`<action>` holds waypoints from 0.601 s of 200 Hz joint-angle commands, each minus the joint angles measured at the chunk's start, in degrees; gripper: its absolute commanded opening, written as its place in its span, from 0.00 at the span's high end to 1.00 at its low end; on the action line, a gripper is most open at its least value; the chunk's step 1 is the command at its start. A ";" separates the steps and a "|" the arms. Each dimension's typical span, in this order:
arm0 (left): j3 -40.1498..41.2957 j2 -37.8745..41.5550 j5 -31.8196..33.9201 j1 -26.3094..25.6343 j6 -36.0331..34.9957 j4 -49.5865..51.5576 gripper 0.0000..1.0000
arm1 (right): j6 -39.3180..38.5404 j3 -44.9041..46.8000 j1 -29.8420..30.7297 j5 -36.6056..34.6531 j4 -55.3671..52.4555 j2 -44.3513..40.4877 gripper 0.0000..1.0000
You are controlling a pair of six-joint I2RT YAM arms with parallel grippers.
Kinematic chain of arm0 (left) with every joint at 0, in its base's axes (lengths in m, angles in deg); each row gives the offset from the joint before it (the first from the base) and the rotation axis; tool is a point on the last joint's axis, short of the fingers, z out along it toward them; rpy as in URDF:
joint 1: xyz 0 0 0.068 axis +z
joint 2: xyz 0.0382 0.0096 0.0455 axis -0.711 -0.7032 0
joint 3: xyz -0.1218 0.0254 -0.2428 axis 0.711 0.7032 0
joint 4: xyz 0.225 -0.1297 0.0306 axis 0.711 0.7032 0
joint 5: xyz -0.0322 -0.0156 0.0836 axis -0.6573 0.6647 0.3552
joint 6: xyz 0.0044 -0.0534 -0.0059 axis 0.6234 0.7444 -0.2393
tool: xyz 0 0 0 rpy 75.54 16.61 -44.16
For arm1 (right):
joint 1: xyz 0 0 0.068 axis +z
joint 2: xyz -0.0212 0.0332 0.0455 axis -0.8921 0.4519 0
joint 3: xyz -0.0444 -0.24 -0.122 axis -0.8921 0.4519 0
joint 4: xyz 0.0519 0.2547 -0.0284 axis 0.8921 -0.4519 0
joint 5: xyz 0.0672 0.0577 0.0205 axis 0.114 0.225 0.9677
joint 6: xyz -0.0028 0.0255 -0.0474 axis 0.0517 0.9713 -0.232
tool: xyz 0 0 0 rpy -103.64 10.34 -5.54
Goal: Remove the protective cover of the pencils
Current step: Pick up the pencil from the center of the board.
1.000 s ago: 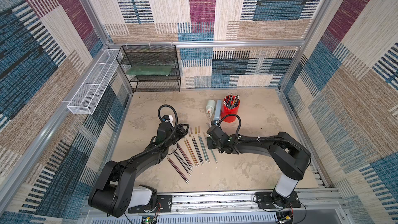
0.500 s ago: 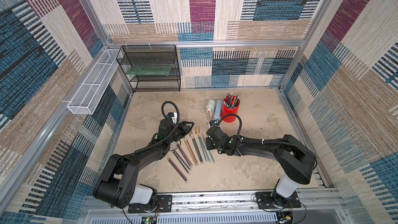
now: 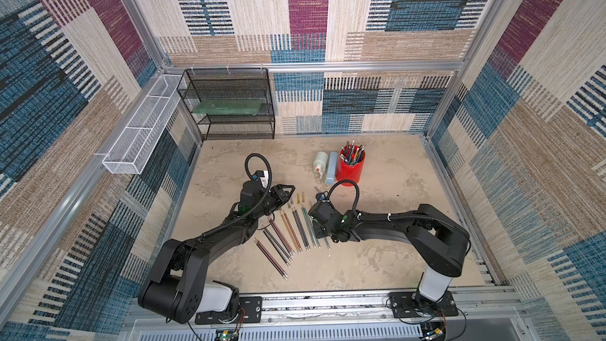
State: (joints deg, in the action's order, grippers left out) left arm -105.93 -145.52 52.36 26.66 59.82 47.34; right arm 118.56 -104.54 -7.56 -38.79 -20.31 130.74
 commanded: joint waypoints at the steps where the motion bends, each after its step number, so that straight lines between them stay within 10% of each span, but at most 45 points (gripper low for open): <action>1: -0.47 0.30 0.18 0.02 -1.19 0.52 0.53 | -0.08 -0.75 0.33 -1.78 -1.62 1.47 0.72; 120: -0.69 0.87 0.67 0.19 -1.52 1.86 0.53 | 0.06 -2.27 0.56 -2.84 -3.26 4.16 0.87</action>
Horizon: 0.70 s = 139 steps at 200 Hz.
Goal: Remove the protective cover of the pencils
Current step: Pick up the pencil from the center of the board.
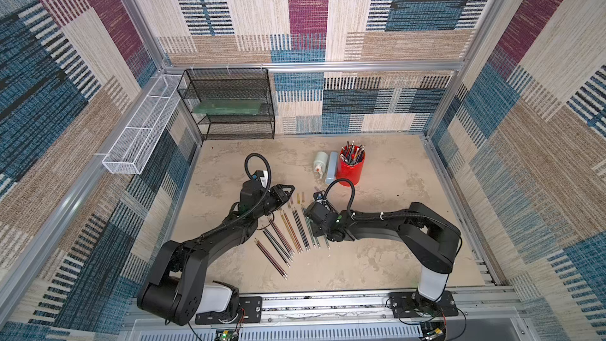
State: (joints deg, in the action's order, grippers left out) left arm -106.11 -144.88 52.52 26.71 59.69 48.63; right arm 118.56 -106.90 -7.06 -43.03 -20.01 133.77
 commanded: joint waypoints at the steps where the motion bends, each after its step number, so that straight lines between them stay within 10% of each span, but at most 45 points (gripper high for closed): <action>1: -0.51 0.19 0.51 0.15 -1.39 0.52 0.53 | 0.01 0.05 0.07 1.38 -3.51 1.13 0.87; 139: -0.86 -0.20 -1.49 0.03 -1.08 -0.80 0.50 | -0.05 1.07 -1.41 3.20 2.19 -7.72 0.98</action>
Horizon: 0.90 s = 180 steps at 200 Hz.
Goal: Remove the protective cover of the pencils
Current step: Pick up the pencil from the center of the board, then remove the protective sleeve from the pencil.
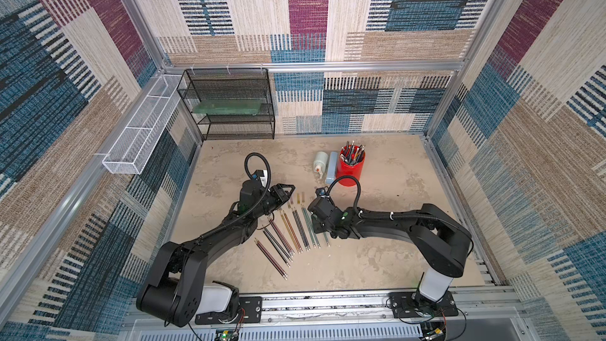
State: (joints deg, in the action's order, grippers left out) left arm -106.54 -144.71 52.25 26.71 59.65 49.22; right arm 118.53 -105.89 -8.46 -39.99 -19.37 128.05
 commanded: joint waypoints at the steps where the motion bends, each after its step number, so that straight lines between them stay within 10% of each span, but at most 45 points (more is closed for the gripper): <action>1: -0.42 -0.38 -1.28 0.05 -1.02 -1.42 0.50 | -0.06 0.15 -0.05 0.16 1.64 -2.04 0.98; 180: -3.32 -9.46 -7.66 -1.16 1.49 -7.17 0.54 | -0.95 -0.43 0.26 6.95 5.94 -7.44 1.00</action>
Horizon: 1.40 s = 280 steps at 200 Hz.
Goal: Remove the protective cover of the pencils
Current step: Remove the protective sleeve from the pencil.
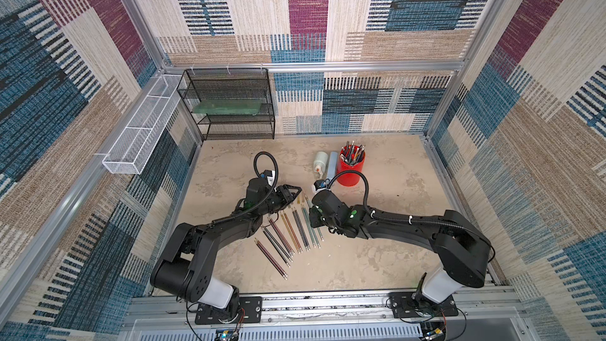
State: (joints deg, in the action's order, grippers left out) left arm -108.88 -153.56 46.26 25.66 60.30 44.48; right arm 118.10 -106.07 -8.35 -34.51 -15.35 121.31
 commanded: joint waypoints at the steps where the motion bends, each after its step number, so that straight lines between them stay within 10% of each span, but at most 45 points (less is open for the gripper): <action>1: -1.03 -0.68 -1.72 -0.07 0.87 -2.51 0.54 | -0.53 -0.23 0.19 1.54 1.96 -0.71 1.00; 219: -2.21 -2.69 -2.81 -0.18 0.91 -2.06 0.89 | -0.81 -1.92 0.32 2.35 3.14 1.43 1.00; 254: -2.30 -2.81 -2.95 -0.19 0.90 -2.26 0.89 | -0.79 -2.66 0.28 2.84 2.93 2.22 1.00; 280: -2.36 -3.13 -3.17 -0.20 0.88 -2.53 0.71 | -0.85 -2.61 0.23 2.76 3.47 2.44 1.00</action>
State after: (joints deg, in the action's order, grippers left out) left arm -110.83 -156.51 44.08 25.42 61.18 43.56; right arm 117.90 -108.45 -8.04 -32.52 -14.02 123.61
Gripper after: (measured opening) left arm 0.242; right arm 0.117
